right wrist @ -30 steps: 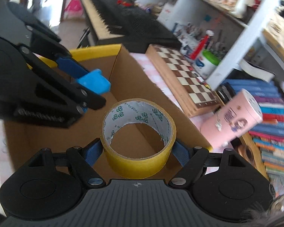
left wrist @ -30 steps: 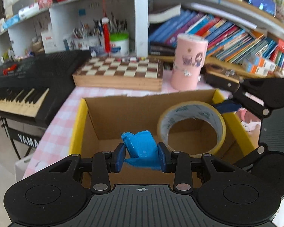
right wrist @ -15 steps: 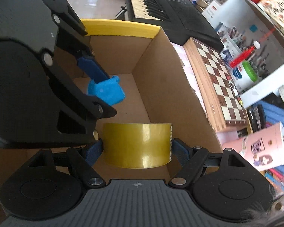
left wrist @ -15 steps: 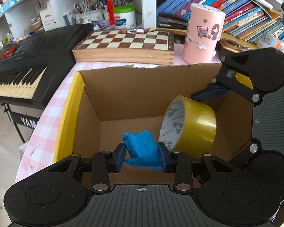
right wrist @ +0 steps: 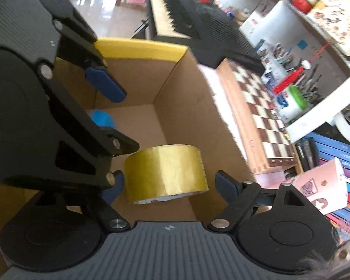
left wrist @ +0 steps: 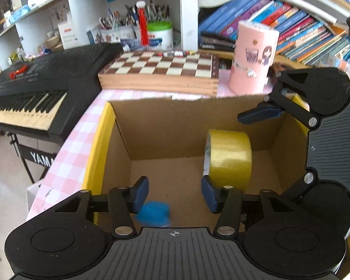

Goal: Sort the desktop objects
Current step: 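Lower both into the yellow box and open both grippers to release, then withdraw both grippers from the box back over the table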

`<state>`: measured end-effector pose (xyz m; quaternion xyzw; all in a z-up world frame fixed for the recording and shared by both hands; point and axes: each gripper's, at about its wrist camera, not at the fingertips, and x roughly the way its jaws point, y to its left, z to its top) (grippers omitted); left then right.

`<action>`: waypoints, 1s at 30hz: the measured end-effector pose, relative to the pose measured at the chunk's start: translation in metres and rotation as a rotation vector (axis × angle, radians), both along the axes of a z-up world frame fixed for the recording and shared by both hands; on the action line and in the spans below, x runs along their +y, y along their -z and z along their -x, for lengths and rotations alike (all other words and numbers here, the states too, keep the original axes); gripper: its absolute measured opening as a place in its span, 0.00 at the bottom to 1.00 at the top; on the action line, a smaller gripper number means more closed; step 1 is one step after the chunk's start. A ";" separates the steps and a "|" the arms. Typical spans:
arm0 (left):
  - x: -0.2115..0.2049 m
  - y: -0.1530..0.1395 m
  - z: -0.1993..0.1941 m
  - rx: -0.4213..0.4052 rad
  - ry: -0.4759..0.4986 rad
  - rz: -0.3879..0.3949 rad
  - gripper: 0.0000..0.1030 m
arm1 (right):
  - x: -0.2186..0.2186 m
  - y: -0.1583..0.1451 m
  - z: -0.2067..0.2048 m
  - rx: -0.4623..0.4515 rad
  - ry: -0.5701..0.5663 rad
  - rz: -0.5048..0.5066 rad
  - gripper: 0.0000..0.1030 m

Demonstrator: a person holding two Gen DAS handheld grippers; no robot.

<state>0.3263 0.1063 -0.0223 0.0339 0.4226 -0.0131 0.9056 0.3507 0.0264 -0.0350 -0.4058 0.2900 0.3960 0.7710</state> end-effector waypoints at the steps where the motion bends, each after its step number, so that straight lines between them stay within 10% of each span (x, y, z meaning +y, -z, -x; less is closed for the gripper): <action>1: 0.000 -0.004 0.003 -0.019 0.000 -0.004 0.64 | -0.004 -0.004 0.001 -0.005 0.015 -0.016 0.83; 16: -0.009 -0.082 0.092 -0.324 0.043 0.083 0.81 | -0.076 -0.084 0.071 -0.112 0.192 -0.281 0.83; 30: -0.009 -0.100 0.176 -0.419 0.013 0.142 0.84 | -0.129 -0.110 0.162 -0.183 0.415 -0.498 0.83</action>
